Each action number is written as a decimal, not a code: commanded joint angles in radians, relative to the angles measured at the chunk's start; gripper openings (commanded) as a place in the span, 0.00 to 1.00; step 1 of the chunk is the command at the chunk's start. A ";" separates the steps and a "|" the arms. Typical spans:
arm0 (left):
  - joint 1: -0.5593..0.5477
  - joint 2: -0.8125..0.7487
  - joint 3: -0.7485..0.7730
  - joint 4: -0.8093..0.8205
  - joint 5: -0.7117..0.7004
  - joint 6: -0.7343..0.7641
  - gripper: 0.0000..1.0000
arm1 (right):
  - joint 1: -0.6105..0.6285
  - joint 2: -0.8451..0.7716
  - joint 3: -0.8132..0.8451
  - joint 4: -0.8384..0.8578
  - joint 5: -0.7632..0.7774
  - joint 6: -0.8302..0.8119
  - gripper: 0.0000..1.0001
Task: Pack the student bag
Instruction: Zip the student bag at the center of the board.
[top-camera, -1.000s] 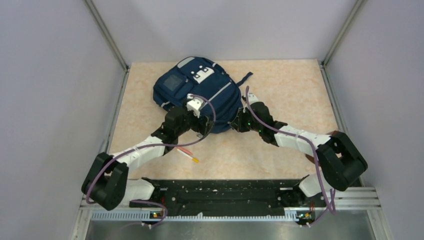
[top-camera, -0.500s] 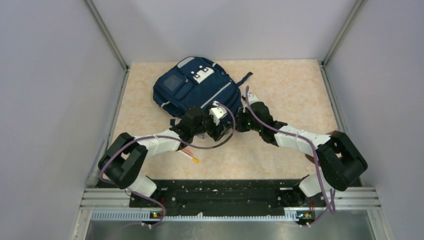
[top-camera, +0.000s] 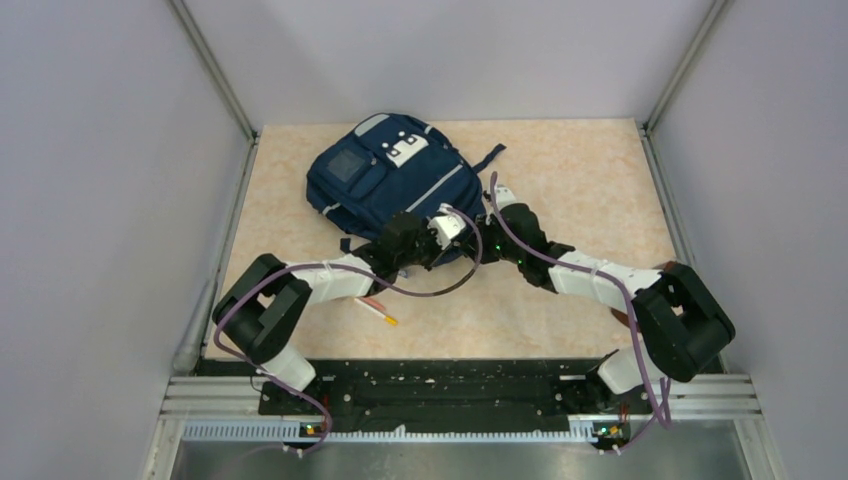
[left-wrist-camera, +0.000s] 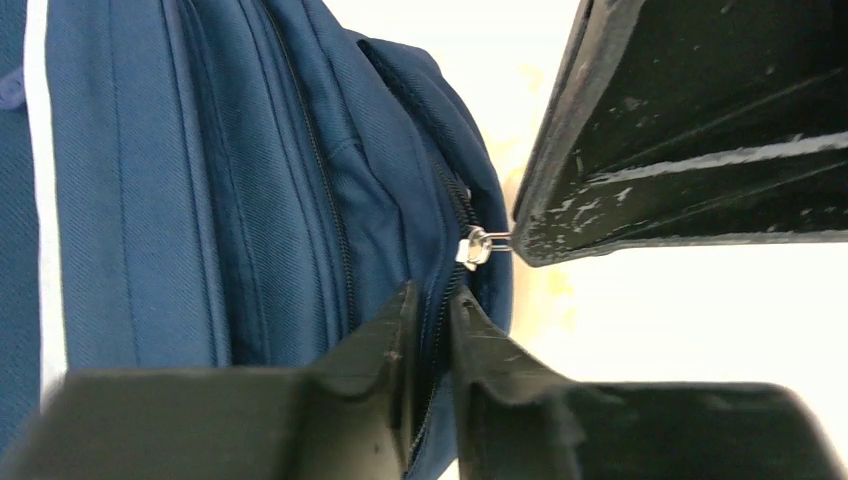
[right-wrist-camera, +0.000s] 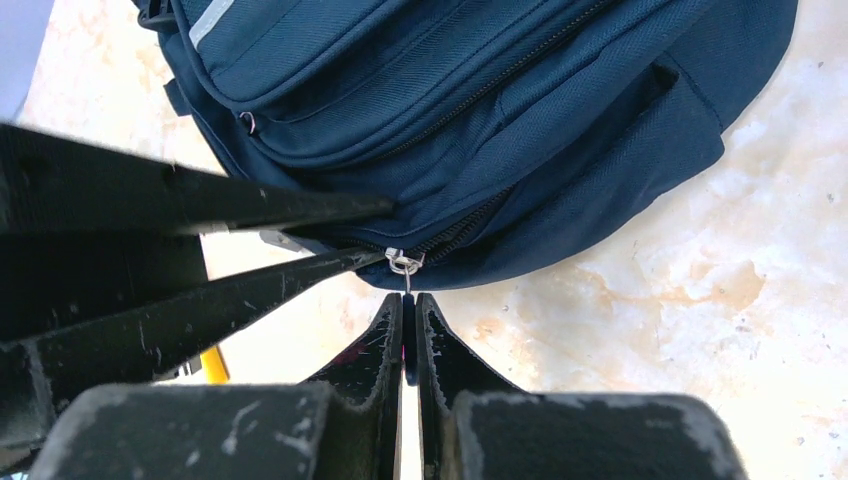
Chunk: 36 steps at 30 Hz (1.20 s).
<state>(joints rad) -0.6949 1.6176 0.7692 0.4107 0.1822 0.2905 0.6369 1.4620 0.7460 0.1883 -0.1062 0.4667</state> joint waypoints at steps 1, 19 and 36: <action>-0.012 -0.008 0.015 0.039 -0.057 0.025 0.11 | -0.008 -0.021 -0.022 0.017 0.030 -0.040 0.00; -0.017 -0.223 -0.081 -0.031 -0.306 -0.058 0.00 | 0.056 0.071 0.026 0.060 0.490 -0.072 0.00; 0.038 -0.487 -0.012 -0.331 -0.640 -0.182 0.00 | -0.074 0.212 0.167 0.045 0.300 -0.061 0.00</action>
<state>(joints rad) -0.6952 1.2407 0.6872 0.0864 -0.2493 0.1616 0.6262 1.6318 0.8665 0.2829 0.1486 0.4282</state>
